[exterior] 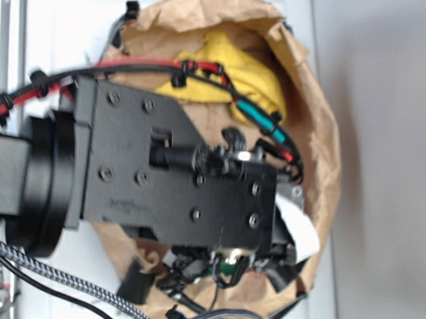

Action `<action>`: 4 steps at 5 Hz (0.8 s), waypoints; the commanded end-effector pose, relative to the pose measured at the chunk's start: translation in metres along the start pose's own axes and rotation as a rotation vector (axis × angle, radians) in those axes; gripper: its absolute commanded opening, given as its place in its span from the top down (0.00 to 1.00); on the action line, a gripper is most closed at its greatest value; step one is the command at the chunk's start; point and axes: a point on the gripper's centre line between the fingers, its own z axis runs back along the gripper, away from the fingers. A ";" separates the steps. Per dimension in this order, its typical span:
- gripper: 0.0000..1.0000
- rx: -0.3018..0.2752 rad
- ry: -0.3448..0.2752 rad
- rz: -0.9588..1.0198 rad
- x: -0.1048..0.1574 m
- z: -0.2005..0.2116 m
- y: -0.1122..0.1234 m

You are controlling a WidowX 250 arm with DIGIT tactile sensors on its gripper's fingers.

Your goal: Grab the shell.

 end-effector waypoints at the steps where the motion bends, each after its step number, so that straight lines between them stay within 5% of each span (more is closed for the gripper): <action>1: 0.00 0.071 0.022 -0.152 0.012 -0.034 -0.033; 3: 0.00 -0.005 0.013 -0.280 0.023 -0.054 -0.043; 4: 0.00 -0.102 0.019 -0.344 0.024 -0.067 -0.038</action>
